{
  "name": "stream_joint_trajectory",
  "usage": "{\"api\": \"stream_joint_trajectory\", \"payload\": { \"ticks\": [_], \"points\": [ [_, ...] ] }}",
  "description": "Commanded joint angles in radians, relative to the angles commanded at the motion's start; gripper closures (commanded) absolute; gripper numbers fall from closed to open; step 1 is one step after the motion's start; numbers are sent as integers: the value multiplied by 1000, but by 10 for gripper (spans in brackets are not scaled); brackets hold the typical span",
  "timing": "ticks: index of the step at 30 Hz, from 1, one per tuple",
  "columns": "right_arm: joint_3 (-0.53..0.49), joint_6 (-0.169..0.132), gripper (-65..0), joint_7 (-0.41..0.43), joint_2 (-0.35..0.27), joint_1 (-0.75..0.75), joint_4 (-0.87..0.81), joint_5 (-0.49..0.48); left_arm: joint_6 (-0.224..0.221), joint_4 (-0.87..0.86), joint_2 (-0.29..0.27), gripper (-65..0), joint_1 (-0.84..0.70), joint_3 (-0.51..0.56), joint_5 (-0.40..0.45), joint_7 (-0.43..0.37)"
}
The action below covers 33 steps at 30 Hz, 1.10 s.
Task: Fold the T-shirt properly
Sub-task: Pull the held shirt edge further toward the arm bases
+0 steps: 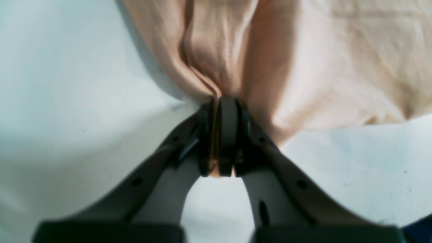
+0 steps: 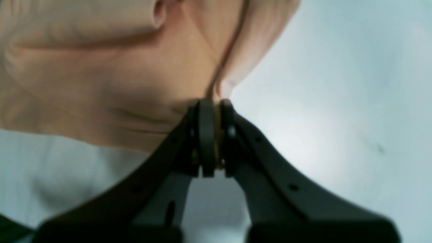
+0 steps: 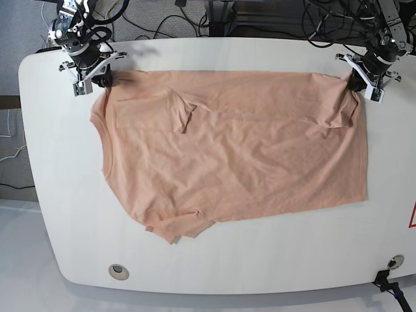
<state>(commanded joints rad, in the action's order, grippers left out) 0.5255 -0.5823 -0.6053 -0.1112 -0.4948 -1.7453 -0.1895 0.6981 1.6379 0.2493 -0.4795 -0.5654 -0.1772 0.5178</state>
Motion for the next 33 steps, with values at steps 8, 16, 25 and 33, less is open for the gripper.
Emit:
{"api": "stream_joint_trajectory", "payload": {
  "ticks": [8, 16, 25, 33],
  "points": [
    [0, 0, 0, 0, 3, -91, -23, 0, 0, 57, 3, 0, -72, 0, 3, 0],
    [0, 0, 0, 0, 5, -91, -18, 0, 0, 55, 5, 0, -68, 2, 6, 2],
    [-2, 0, -92, 0, -6, -74, -41, 3, 0, 57, 3, -185, -66, 2, 3, 2],
    [-3, -20, -244, 0, -32, -35, -94, 0, 0, 120, 0, -189, -43, -17, 0, -3]
  ]
}}
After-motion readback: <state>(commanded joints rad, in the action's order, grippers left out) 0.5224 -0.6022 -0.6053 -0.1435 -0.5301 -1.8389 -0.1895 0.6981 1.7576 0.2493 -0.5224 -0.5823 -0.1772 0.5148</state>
